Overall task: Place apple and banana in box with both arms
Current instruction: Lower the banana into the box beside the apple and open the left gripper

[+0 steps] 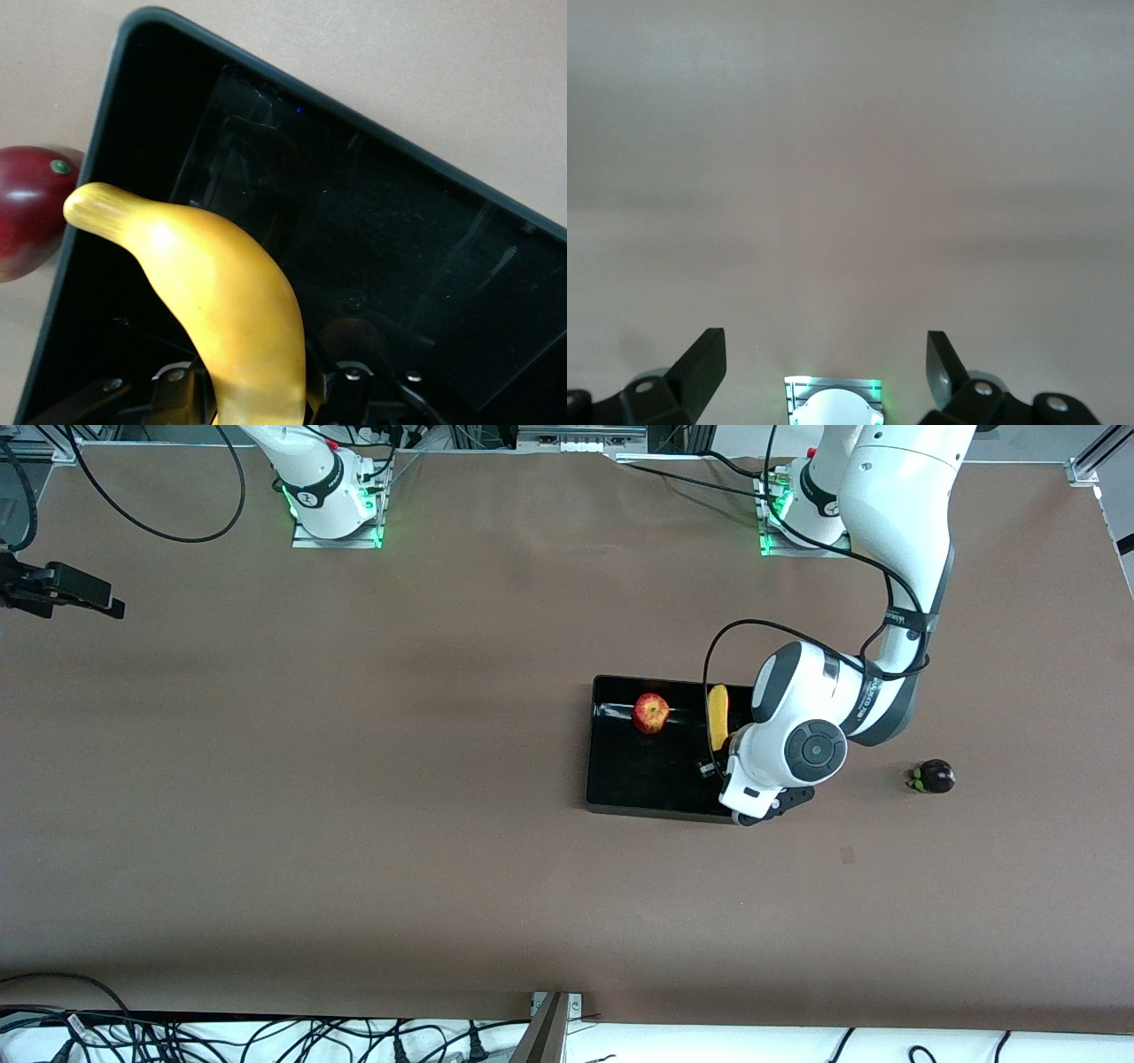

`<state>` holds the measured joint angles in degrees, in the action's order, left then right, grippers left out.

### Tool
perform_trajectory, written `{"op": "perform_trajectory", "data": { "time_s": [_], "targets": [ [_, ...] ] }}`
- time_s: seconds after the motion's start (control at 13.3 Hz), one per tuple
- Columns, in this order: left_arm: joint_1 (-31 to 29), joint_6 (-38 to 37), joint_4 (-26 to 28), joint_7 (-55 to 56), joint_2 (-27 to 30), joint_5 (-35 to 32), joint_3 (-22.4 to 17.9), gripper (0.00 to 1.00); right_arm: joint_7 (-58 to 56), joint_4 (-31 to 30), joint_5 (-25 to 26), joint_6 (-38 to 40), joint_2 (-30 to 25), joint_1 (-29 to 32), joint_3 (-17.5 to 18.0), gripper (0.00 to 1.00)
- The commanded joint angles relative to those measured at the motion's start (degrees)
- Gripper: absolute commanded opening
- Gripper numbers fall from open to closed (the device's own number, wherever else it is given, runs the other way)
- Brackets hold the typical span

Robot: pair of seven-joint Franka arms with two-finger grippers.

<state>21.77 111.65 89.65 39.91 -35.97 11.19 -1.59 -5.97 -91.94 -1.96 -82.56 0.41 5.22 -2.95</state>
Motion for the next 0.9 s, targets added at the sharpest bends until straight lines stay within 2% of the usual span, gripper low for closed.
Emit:
{"op": "perform_trajectory", "data": {
  "time_s": [0.0, 0.83],
  "targets": [
    [1.1, 0.8, 0.0, 1.6, 0.2, 1.3, -1.0, 0.00, -0.4, 1.0, -1.1, 0.6, 0.6, 0.5, -1.4, 1.00],
    [1.5, 9.8, 0.1, 2.4, -5.1, 2.2, -0.4, 0.00, -0.4, 1.2, -1.1, 0.2, 0.6, 0.4, -1.4, 1.00]
  ]
}}
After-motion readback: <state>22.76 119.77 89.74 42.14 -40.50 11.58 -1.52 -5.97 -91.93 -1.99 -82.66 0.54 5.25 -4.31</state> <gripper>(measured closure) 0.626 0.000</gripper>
